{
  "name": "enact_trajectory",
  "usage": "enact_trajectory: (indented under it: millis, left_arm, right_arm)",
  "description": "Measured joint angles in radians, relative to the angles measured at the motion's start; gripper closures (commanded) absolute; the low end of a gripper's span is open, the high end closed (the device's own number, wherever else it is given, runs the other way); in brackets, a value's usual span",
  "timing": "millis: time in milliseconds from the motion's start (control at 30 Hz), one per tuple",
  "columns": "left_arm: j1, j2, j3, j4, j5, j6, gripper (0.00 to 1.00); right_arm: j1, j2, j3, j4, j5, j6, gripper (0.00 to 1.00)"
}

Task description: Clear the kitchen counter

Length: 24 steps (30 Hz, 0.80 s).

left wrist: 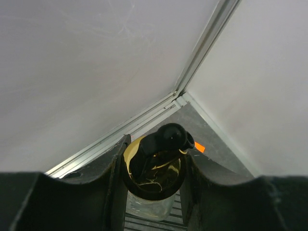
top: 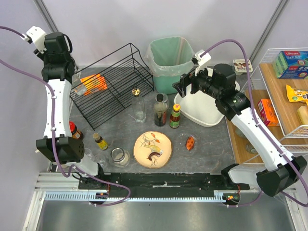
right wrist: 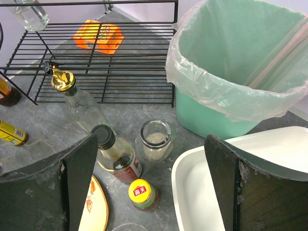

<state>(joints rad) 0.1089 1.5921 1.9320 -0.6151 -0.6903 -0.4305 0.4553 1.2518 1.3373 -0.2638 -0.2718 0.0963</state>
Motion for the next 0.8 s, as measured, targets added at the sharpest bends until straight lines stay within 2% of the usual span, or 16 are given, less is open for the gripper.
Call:
enact_trajectory:
  millis: [200, 433, 467, 633, 800]
  left_arm:
    - [0.0, -0.009, -0.092, 0.023, -0.014, 0.0, 0.98]
    - [-0.003, -0.127, -0.286, 0.169, 0.014, 0.0, 0.98]
    - [-0.005, -0.14, -0.299, 0.174, 0.017, 0.001, 0.96]
    - [-0.009, -0.146, -0.309, 0.198, 0.031, 0.006, 0.7]
    - [-0.024, -0.146, -0.314, 0.207, 0.04, 0.031, 0.7]
  right_arm:
    - [0.0, -0.002, -0.008, 0.001, 0.005, -0.001, 0.02]
    - [0.0, -0.009, -0.016, 0.001, 0.006, -0.001, 0.02]
    - [0.0, -0.011, -0.018, 0.001, 0.008, -0.002, 0.02]
    - [0.0, -0.021, -0.024, 0.001, 0.012, -0.003, 0.02]
    - [0.0, -0.033, -0.03, 0.0, 0.018, -0.003, 0.02]
